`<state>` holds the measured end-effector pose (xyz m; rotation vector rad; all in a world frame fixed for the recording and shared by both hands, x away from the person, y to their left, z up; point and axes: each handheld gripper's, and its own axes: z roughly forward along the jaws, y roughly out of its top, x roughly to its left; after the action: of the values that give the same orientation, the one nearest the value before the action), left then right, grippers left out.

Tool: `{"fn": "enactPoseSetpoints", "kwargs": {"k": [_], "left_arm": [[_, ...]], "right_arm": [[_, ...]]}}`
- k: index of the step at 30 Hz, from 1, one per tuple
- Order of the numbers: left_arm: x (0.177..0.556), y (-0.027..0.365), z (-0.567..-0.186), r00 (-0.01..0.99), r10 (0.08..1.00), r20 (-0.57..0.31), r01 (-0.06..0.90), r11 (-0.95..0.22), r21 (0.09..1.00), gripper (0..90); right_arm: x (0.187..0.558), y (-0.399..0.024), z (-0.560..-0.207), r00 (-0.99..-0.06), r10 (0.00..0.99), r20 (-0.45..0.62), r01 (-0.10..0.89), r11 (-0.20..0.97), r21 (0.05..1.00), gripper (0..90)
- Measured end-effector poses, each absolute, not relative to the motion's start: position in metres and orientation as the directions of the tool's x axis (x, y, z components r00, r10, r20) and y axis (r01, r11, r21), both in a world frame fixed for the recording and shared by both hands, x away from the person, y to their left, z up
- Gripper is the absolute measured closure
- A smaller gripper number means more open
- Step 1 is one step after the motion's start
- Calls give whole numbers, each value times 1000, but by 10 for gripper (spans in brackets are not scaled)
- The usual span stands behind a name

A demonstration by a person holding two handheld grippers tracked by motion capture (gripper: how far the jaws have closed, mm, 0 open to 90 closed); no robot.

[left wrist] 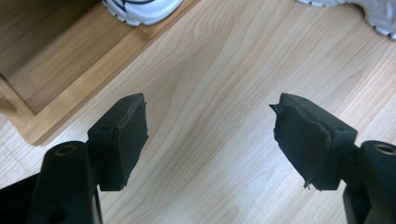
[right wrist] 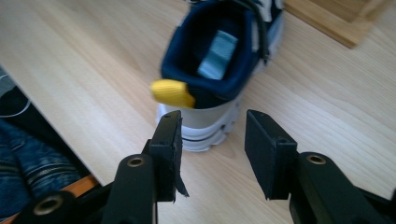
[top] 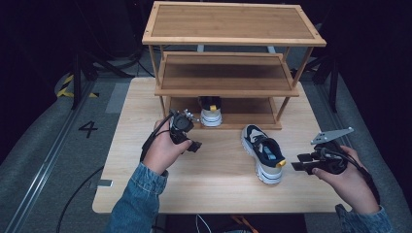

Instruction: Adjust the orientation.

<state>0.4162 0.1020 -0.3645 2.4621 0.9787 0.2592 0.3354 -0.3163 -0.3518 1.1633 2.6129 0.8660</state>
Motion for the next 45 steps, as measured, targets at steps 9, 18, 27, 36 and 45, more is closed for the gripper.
{"fn": "enactPoseSetpoints", "kwargs": {"k": [9, 18, 27, 36, 45], "left_arm": [[421, 109, -374, 730, 682, -52, 624, -634, 457, 266], [420, 111, -376, 725, 688, -44, 627, -631, 456, 283], [418, 115, -379, 713, 700, -45, 641, -624, 446, 287], [414, 122, -381, 703, 710, -44, 652, -618, 439, 286], [413, 123, -383, 699, 714, -46, 658, -616, 434, 283]], "right_arm": [[336, -294, -359, -731, 677, 88, 602, 579, 550, 583], [340, -283, -365, -734, 677, 64, 596, 596, 538, 730], [339, -277, -363, -750, 660, 31, 572, 625, 532, 877], [335, -250, -361, -810, 586, 29, 503, 669, 547, 878], [334, -244, -360, -827, 560, 43, 488, 679, 548, 645]]}}
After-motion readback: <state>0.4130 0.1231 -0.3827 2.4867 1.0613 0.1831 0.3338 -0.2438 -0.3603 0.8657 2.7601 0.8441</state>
